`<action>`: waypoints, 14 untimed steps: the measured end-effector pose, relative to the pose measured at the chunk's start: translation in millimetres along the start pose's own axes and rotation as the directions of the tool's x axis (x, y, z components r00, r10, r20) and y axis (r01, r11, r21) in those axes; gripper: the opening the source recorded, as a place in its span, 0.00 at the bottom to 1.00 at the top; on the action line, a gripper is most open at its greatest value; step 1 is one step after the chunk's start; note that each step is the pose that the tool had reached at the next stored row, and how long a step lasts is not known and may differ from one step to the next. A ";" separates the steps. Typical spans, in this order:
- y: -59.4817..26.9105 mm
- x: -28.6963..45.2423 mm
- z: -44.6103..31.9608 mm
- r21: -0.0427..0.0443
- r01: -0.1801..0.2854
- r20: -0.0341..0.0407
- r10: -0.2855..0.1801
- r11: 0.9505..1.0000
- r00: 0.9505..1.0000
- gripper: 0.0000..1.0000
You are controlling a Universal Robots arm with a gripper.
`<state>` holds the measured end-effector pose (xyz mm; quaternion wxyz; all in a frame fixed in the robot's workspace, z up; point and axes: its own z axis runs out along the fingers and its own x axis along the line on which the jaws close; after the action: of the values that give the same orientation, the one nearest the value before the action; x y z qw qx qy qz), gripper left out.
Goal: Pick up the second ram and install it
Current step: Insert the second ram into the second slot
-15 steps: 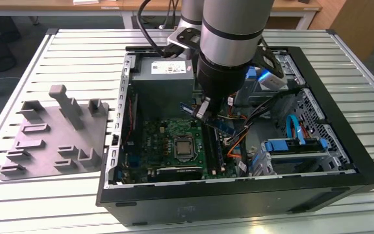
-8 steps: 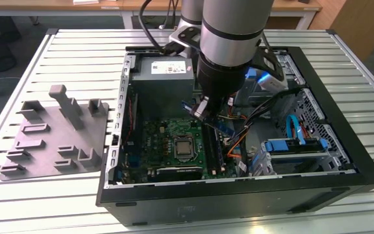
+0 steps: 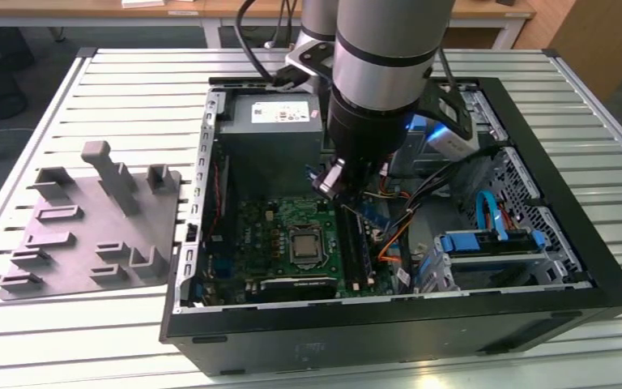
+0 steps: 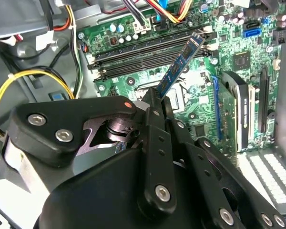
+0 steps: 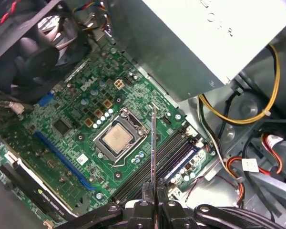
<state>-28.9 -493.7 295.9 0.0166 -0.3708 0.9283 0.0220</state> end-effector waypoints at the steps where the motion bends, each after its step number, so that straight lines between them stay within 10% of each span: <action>1: 0.0 0.0 0.0 0.001 -0.011 0.000 0.011 1.000 1.000 0.14; 14: 0.0 0.0 0.0 0.008 -0.168 0.005 0.168 0.986 0.986 0.14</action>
<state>-28.9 -493.7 295.9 0.0184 -0.2909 0.9564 0.0205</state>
